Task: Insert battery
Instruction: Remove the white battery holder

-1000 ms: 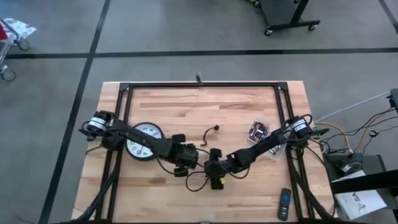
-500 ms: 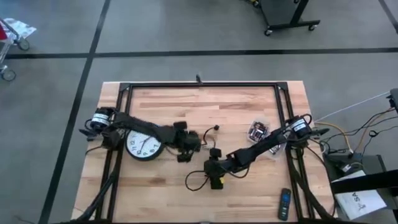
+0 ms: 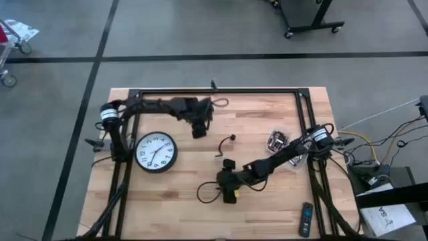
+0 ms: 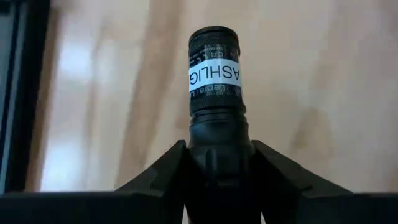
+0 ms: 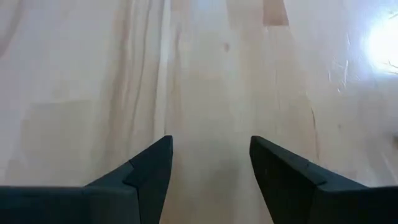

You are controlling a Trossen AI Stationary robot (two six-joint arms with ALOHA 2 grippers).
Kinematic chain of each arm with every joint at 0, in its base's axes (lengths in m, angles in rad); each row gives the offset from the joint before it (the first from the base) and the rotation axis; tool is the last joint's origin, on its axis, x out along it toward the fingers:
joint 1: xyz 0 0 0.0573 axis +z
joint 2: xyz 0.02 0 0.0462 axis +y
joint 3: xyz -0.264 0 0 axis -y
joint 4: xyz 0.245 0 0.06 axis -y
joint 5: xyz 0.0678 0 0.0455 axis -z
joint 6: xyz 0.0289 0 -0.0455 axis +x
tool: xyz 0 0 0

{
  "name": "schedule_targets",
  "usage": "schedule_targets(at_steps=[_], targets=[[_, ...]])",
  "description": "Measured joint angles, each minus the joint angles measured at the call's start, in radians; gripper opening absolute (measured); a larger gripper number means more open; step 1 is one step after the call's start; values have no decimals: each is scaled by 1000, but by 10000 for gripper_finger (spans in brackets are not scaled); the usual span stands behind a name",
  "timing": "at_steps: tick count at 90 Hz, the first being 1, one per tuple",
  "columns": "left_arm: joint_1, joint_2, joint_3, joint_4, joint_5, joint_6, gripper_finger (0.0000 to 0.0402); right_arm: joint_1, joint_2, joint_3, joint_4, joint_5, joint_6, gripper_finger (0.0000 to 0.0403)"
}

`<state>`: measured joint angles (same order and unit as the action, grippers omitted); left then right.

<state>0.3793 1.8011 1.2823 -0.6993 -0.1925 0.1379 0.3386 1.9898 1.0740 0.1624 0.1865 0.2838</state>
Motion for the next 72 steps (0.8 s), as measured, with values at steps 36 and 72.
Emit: schedule_targets(at_steps=[36,72], targets=[[47,-3,0,-189,-9,-92,130,-10,-50,26,-63,10,14,199],[-178,-45,-189,-44,38,-102,130,-37,-137,211,-740,68,-40,199]])
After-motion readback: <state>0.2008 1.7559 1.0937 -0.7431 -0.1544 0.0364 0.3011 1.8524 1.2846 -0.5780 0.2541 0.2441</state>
